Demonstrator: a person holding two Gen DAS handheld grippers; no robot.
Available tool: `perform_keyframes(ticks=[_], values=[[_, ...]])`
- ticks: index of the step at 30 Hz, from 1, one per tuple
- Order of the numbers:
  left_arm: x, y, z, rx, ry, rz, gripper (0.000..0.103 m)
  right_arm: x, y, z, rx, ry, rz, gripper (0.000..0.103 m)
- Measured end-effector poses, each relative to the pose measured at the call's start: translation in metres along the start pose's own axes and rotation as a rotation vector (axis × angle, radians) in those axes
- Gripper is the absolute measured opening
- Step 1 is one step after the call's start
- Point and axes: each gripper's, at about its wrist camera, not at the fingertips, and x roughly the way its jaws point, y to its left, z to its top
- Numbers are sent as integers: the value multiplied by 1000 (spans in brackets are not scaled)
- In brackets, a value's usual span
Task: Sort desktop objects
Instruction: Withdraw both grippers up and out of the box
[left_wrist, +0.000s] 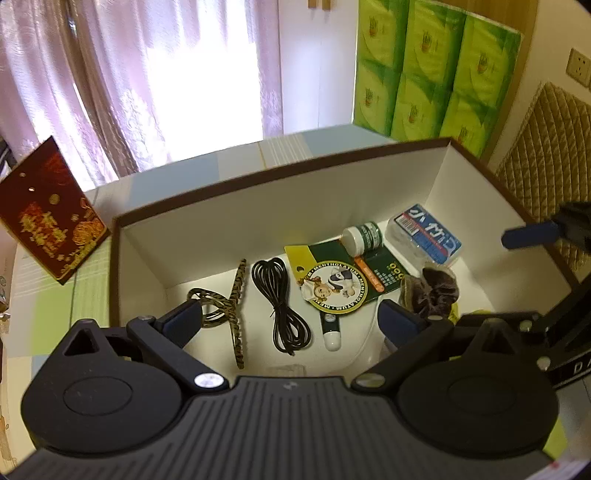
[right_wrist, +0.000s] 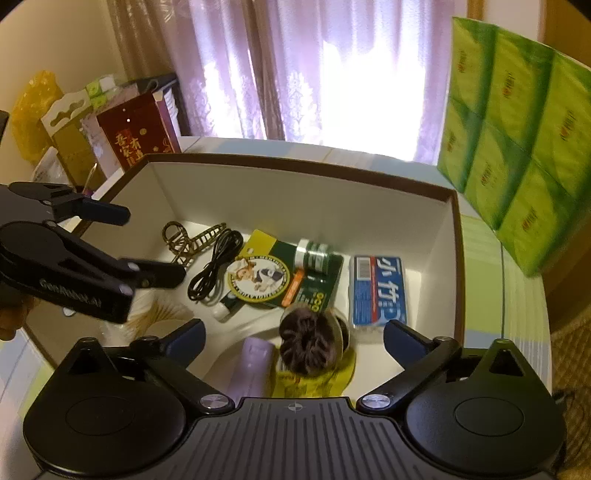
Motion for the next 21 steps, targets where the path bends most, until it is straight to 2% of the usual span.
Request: perform_keyframes(ticks=[10,14,21], values=[[-57,-13,-14,-27,-124,71,102,-28,5,-19,112,-28,-44,101],[-79,-21,-24,-34,-176,122,102,-40,9,-22,93,-46,-88,101],[-110,-22,-39,-124,-197,109,102,-65,27,-31,35,-104,-149,101]])
